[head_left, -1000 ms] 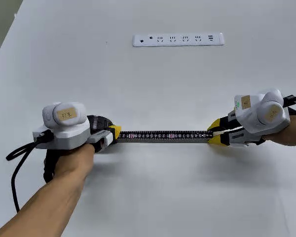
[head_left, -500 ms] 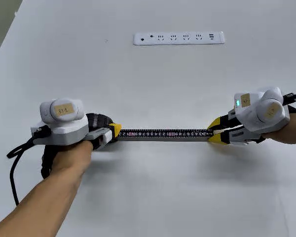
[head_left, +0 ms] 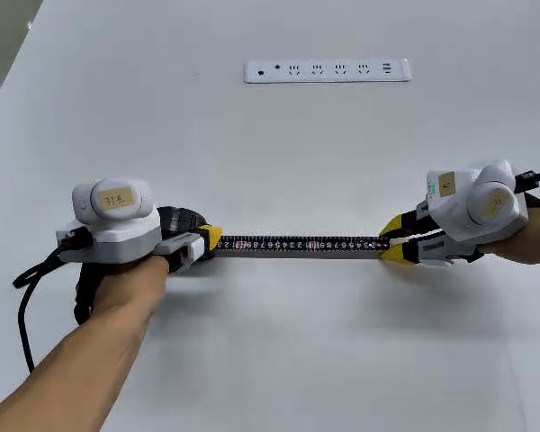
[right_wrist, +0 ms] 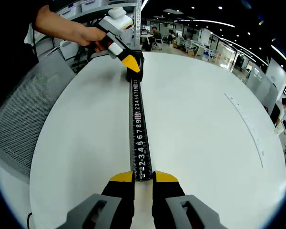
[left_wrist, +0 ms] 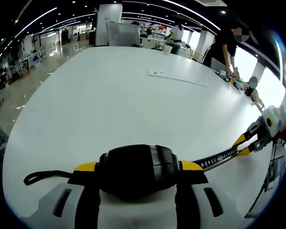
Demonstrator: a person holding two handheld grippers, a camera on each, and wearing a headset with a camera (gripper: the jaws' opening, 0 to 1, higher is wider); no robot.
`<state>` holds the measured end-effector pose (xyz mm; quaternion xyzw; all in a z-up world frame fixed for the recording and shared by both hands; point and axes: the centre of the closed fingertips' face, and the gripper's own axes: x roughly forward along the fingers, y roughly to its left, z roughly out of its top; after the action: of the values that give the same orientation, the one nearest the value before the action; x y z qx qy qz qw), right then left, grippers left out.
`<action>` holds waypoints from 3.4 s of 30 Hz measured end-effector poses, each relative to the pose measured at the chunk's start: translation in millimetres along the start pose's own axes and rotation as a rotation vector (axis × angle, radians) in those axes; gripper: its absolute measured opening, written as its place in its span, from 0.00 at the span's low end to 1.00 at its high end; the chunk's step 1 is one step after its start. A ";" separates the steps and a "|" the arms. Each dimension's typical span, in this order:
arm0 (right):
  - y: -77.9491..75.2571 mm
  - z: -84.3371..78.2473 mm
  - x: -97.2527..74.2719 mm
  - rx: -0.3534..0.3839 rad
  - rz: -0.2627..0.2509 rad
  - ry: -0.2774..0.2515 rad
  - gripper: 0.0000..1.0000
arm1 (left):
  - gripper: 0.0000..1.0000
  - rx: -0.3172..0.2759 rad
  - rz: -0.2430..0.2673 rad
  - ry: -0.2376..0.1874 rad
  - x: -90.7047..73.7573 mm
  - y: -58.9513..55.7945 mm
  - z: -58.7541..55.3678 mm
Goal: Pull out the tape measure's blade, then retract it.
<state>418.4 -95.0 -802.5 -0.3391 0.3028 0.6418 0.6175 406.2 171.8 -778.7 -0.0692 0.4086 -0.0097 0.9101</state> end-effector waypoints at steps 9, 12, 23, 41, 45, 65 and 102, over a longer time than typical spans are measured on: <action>0.1 2.0 0.3 0.004 -0.001 -0.003 0.09 | 0.59 0.000 -0.006 0.005 0.4 0.2 -0.4; -0.4 3.5 1.2 0.002 -0.001 -0.004 0.09 | 0.59 -0.001 -0.005 0.006 0.6 0.2 -0.4; 0.2 7.8 4.2 0.001 0.003 -0.010 0.09 | 0.59 -0.004 -0.008 0.009 0.4 -0.2 -0.5; -0.5 12.1 10.2 0.000 0.004 -0.013 0.10 | 0.59 -0.006 -0.008 0.012 0.4 -0.1 -0.3; 0.2 14.9 10.6 0.002 0.005 -0.018 0.10 | 0.59 -0.008 -0.010 0.013 0.0 -0.1 -0.4; 3.1 37.5 21.5 -0.004 0.015 -0.045 0.10 | 0.59 -0.017 -0.014 0.017 -0.2 0.5 0.2; 2.4 73.3 50.4 -0.014 0.027 -0.081 0.10 | 0.59 -0.023 -0.016 0.024 0.6 2.3 0.4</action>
<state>411.2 -6.3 -800.3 -0.3128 0.2776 0.6654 0.6184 406.8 174.1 -779.1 -0.0830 0.4188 -0.0131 0.9042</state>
